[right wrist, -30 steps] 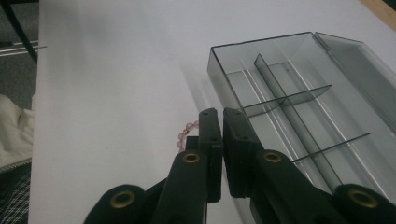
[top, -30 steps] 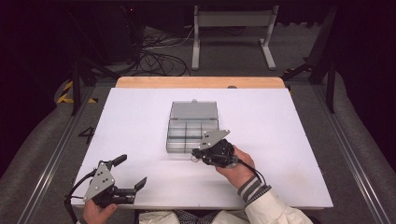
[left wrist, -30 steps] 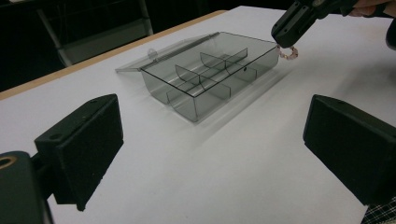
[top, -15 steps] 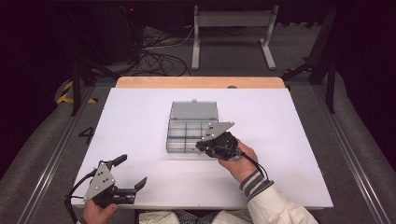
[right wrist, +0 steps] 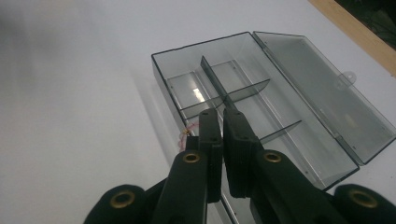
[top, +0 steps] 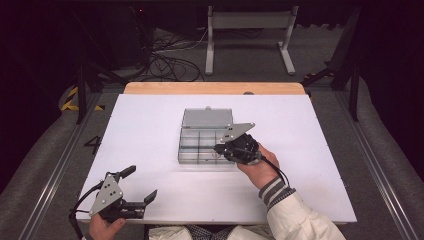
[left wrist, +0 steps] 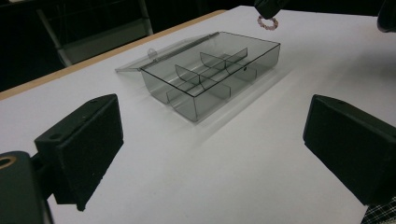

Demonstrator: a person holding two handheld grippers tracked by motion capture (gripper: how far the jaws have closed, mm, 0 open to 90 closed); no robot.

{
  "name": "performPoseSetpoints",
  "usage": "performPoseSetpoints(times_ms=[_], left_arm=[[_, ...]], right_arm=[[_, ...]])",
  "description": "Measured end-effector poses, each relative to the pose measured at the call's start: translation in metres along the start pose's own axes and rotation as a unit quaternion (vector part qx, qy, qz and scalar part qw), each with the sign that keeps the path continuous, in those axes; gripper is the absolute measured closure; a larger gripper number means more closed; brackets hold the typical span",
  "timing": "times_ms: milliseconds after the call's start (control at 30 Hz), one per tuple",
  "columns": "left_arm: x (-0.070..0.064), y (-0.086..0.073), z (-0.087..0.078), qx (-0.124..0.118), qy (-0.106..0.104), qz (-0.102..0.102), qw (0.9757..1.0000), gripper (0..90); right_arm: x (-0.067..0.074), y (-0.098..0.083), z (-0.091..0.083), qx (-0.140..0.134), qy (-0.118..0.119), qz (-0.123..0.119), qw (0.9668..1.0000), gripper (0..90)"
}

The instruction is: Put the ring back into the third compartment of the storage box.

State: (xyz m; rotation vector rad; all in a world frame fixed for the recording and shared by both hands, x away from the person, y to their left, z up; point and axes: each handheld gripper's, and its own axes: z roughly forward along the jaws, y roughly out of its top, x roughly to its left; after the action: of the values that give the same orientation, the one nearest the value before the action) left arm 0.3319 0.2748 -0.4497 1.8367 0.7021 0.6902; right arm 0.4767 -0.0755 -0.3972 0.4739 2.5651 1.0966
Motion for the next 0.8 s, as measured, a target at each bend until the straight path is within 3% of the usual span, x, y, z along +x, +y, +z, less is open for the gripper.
performPoseSetpoints(times_ms=[267, 800], left_arm=[[0.000, 0.000, 0.000, -0.002, 0.001, -0.001, 1.0000, 5.3], [0.000, 0.000, 0.000, -0.001, 0.000, -0.002, 1.0000, 5.3]], right_arm=[[-0.011, 0.001, 0.002, 0.008, -0.015, 0.008, 0.9998, 86.8], [-0.037, -0.006, 0.014, 0.022, -0.051, 0.050, 0.9972, 86.8]])
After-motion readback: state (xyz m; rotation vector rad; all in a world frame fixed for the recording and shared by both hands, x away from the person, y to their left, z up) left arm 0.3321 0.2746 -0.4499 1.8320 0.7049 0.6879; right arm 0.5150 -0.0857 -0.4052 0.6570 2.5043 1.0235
